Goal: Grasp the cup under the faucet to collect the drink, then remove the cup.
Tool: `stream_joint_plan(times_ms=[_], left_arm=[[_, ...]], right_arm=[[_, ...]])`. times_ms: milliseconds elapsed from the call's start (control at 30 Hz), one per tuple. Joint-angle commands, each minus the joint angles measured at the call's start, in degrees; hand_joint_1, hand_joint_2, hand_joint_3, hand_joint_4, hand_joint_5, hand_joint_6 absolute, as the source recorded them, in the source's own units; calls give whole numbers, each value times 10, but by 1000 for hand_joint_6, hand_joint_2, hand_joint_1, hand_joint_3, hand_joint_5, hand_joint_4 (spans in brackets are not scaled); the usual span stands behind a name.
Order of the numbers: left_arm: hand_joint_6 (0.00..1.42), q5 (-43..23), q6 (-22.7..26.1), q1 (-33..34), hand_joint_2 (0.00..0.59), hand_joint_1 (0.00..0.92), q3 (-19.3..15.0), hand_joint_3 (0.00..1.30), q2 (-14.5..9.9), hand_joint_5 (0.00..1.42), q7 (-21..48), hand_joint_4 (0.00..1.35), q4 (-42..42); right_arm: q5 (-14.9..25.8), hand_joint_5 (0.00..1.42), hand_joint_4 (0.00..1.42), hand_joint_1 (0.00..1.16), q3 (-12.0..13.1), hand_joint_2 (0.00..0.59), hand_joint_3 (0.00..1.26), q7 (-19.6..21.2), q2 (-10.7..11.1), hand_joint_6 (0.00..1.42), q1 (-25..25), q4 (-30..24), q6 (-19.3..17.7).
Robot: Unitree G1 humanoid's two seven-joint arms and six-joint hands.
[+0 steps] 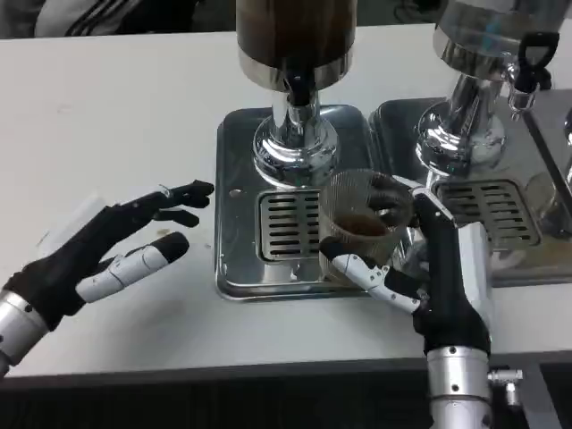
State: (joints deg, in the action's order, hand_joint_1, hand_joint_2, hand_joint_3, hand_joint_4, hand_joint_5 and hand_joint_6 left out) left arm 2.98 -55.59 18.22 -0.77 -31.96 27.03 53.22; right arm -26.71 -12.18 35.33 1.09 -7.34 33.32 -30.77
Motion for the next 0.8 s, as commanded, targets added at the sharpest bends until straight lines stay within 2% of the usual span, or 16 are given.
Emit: stream_joint_plan(times_ms=[33, 367, 800], left_arm=[[165, 5, -23, -11, 83, 0, 10, 215, 1, 256, 4, 169, -27], [110, -7, -56, -50, 59, 0, 20, 153, -16, 106, 20, 34, -111], [78, -13, -79, -104, 51, 0, 12, 118, -43, 15, 14, 0, -207]], right_arm=[[7, 1019, 865, 813, 11, 215, 630, -18, 9, 1365, 23, -59, 1], [23, 1067, 895, 844, 32, 199, 669, -74, 19, 1385, 68, -153, 29], [44, 1095, 918, 861, 57, 189, 704, -129, 28, 1420, 110, -235, 51]])
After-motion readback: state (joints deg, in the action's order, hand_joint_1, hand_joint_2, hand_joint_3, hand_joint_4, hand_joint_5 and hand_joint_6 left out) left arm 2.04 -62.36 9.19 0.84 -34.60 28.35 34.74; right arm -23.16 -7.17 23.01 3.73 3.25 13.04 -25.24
